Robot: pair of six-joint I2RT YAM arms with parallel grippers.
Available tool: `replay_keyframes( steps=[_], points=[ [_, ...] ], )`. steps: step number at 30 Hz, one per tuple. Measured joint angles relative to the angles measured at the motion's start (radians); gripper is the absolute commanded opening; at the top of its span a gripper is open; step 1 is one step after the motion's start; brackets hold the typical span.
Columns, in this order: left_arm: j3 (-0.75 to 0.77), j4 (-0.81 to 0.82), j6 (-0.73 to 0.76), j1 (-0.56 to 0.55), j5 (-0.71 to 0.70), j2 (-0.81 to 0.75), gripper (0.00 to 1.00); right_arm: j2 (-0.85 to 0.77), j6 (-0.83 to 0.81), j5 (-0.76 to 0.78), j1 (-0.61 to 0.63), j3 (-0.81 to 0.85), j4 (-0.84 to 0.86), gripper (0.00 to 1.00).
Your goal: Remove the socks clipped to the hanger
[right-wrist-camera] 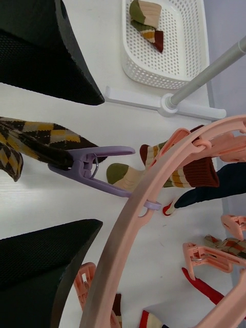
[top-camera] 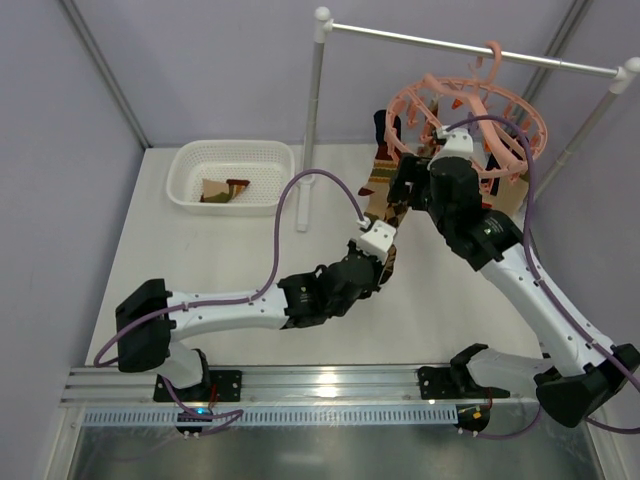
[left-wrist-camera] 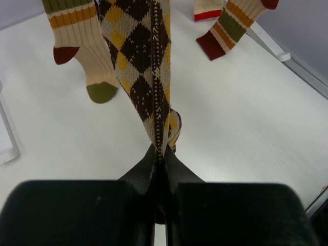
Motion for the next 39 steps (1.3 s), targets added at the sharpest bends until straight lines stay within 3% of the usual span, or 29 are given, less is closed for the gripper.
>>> replay_keyframes(
  steps=[14,17,18,19,25,29,30,32,33,36,39],
  points=[
    [0.000,0.000,0.002,-0.008,0.000,0.000,0.00,0.032,-0.005,0.087,0.000,0.005,0.060,0.73],
    [0.000,0.000,0.002,-0.009,0.000,0.000,0.00,0.026,-0.016,0.103,0.000,0.005,0.077,0.39],
    [0.000,0.000,0.002,-0.010,0.000,0.000,0.00,0.026,-0.022,0.105,0.000,0.005,0.084,0.16],
    [0.000,0.000,0.002,-0.011,0.000,0.000,0.00,0.026,-0.028,0.109,0.000,0.005,0.087,0.05],
    [0.001,-0.030,0.001,-0.024,0.001,0.000,0.00,0.026,-0.023,0.142,-0.002,0.003,0.108,0.04],
    [0.001,-0.040,0.000,-0.027,0.000,0.000,0.00,0.026,-0.023,0.145,-0.002,0.001,0.112,0.04],
    [0.001,-0.042,0.000,-0.027,0.000,0.000,0.00,0.026,-0.023,0.145,-0.002,-0.001,0.113,0.09],
    [0.001,-0.046,0.001,-0.027,-0.003,0.000,0.00,0.026,-0.021,0.145,-0.002,-0.005,0.114,0.40],
    [0.001,-0.047,0.001,-0.027,-0.008,0.000,0.00,0.025,-0.022,0.142,-0.002,-0.010,0.118,0.68],
    [0.001,-0.057,0.003,-0.027,-0.024,0.000,0.00,0.018,-0.027,0.128,0.000,-0.028,0.128,0.88],
    [0.001,-0.069,0.002,-0.016,-0.029,0.000,0.00,-0.002,-0.030,0.117,0.000,-0.062,0.133,0.93]
  ],
)
